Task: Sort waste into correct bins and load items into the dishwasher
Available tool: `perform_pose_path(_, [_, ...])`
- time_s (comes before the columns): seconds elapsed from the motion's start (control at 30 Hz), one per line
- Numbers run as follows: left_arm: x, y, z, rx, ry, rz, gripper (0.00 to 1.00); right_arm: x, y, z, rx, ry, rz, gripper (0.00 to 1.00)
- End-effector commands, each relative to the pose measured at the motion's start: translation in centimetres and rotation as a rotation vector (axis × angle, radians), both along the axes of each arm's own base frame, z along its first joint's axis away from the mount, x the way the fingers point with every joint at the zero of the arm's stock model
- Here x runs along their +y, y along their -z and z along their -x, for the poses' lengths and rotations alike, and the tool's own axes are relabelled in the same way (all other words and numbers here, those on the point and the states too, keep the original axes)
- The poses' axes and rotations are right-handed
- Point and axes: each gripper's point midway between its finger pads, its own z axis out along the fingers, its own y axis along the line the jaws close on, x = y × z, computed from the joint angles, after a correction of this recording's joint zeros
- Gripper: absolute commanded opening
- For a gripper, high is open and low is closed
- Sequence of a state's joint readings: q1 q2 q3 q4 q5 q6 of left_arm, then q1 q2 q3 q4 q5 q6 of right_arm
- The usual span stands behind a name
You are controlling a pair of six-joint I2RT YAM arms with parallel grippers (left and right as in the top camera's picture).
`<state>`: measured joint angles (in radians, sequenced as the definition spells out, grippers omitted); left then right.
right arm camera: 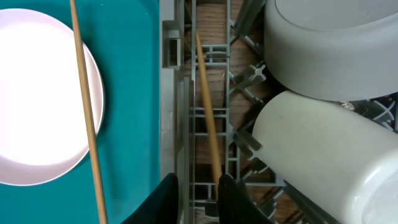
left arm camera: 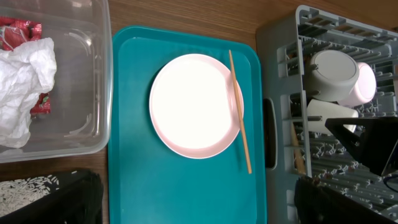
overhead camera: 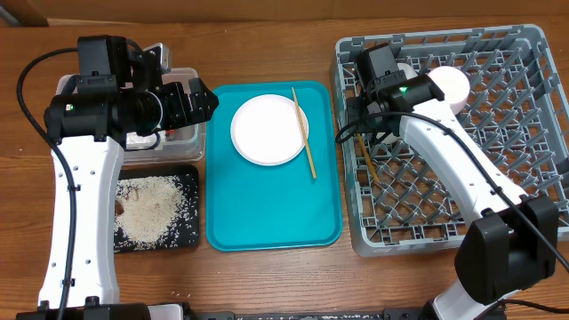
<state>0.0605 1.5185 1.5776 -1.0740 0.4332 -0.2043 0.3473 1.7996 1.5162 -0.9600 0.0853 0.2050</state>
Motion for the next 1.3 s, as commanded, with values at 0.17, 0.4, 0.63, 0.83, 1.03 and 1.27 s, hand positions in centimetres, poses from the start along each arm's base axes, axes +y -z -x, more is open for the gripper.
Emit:
perform_pose_path(0.17, [-0.1,-1.3,-0.3,-0.038,0.0,0.004,1.0,6.8,-2.0,-0.3,-0.013,-0.158,-0.363,0.24])
perform_pose_path(0.4, [-0.1,-1.2,-0.2,-0.036,0.0,0.004,1.0,10.8,-3.0,-0.4,-0.07,-0.231,-0.42,0.34])
perform_pose_path(0.63, [-0.1,-1.2,-0.2,-0.035,0.0,0.004,1.0,10.8,0.4,-0.3,-0.094,-0.195,-0.195,0.36])
perform_pose_path(0.83, [-0.1,-1.2,-0.2,-0.034,0.0,0.004,1.0,11.4,4.2,0.4,-0.011,-0.207,-0.145,0.37])
perform_pose_path(1.03, [-0.1,-1.2,-0.2,-0.034,0.0,0.004,1.0,10.4,7.3,2.0,0.105,-0.198,-0.092,0.36])
perform_pose_path(1.27, [-0.1,-1.2,-0.2,-0.034,-0.002,0.002,1.0,9.7,8.6,3.7,0.192,-0.197,-0.064,0.36])
